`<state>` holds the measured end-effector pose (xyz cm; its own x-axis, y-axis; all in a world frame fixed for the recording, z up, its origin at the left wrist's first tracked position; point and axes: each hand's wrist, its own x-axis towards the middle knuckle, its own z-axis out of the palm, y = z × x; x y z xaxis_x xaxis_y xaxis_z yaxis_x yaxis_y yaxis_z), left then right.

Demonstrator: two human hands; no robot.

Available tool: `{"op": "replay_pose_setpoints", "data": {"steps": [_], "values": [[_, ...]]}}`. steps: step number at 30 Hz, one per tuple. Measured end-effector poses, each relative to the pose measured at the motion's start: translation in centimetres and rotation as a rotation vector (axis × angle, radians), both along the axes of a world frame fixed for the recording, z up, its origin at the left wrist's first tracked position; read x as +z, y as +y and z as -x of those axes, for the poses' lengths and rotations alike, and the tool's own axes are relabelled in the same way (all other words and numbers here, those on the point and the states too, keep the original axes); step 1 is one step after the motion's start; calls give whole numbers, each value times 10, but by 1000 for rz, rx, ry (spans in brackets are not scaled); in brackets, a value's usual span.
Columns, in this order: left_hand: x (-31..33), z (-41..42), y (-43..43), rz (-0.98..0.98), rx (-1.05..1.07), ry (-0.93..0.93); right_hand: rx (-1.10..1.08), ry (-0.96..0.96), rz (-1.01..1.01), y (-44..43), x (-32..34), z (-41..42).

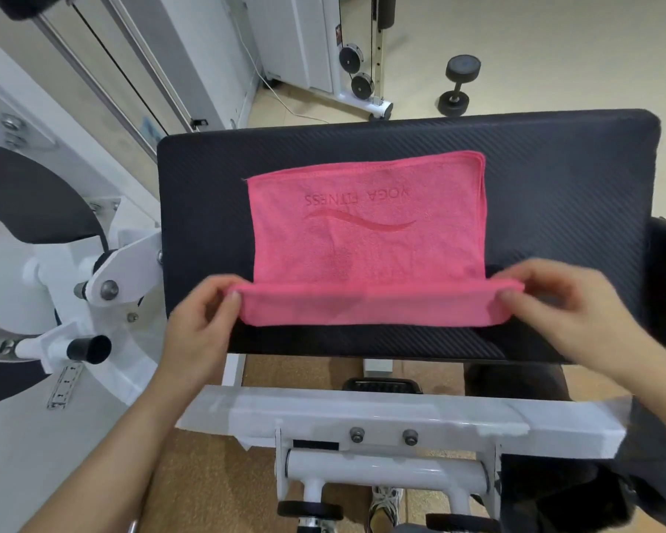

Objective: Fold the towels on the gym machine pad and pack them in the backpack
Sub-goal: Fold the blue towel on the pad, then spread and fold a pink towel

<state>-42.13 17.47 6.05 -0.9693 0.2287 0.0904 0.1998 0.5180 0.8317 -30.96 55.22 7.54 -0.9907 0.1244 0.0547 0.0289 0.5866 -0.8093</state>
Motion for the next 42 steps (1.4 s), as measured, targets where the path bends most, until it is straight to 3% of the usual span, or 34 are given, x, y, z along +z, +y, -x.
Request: {"op": "replay_pose_setpoints", "data": {"steps": [5, 12, 20, 27, 31, 38, 42], "values": [[12, 71, 33, -154, 178, -65, -223, 37, 26, 7, 17, 67], [17, 118, 65, -61, 341, -4, -334, 90, -251, 6, 20, 118], [15, 122, 67, -60, 375, 79, -385, 151, -324, 1, 6, 124], [21, 126, 68, 351, 285, 297, -457, 128, -457, -1, 6, 128], [24, 125, 70, 509, 16, 445, -394, 106, -421, 3, 8, 128], [27, 120, 79, 555, -34, 375, -277, -4, -423, 7, 25, 132], [39, 98, 73, 451, -103, 57, -176, -33, -547, 10, 65, 157]]}}
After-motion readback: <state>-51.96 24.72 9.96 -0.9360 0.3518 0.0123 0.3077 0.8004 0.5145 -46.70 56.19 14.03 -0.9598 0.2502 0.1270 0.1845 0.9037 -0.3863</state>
